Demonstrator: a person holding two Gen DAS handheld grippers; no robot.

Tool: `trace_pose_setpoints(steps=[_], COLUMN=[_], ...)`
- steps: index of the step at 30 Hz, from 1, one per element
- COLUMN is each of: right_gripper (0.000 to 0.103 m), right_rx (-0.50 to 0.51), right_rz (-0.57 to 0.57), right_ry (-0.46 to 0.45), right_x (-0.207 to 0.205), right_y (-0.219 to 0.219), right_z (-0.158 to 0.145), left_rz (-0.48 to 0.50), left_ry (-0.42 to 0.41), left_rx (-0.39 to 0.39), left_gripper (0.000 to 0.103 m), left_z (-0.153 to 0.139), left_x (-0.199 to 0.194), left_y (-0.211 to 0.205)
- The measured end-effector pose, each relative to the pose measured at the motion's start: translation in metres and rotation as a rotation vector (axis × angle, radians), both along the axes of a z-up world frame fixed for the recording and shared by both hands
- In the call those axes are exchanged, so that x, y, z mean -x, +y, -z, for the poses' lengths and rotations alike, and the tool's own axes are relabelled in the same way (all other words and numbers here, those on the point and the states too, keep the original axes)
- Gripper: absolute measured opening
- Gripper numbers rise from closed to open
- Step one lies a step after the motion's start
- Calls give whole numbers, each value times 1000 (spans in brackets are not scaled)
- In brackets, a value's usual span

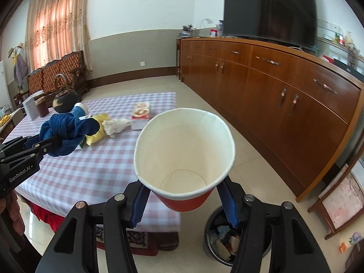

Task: Collect trash
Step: 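Carry the blue towel and paper cup over the black bucket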

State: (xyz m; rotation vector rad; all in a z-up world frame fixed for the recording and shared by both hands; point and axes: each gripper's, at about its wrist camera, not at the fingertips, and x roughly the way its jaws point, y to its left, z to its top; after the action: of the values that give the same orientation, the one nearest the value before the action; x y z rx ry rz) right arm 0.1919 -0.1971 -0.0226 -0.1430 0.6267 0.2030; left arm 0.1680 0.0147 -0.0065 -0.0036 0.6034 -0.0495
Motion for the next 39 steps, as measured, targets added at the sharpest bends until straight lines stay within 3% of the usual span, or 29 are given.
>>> trace_pose_setpoints(steps=[14, 26, 39], right_gripper=[59, 59, 59], right_rx=[-16, -7, -8], right_rz=[131, 203, 210], right_ry=[12, 71, 137], right_x=[23, 36, 20], right_y=[-90, -164, -199], right_z=[9, 43, 88], left_rz=[174, 344, 418], left_ry=[16, 92, 189], left_rx=[-20, 8, 20], left_gripper=[32, 32, 32], left_z=[6, 42, 87], left_x=[-4, -16, -28], left_y=[-88, -171, -219])
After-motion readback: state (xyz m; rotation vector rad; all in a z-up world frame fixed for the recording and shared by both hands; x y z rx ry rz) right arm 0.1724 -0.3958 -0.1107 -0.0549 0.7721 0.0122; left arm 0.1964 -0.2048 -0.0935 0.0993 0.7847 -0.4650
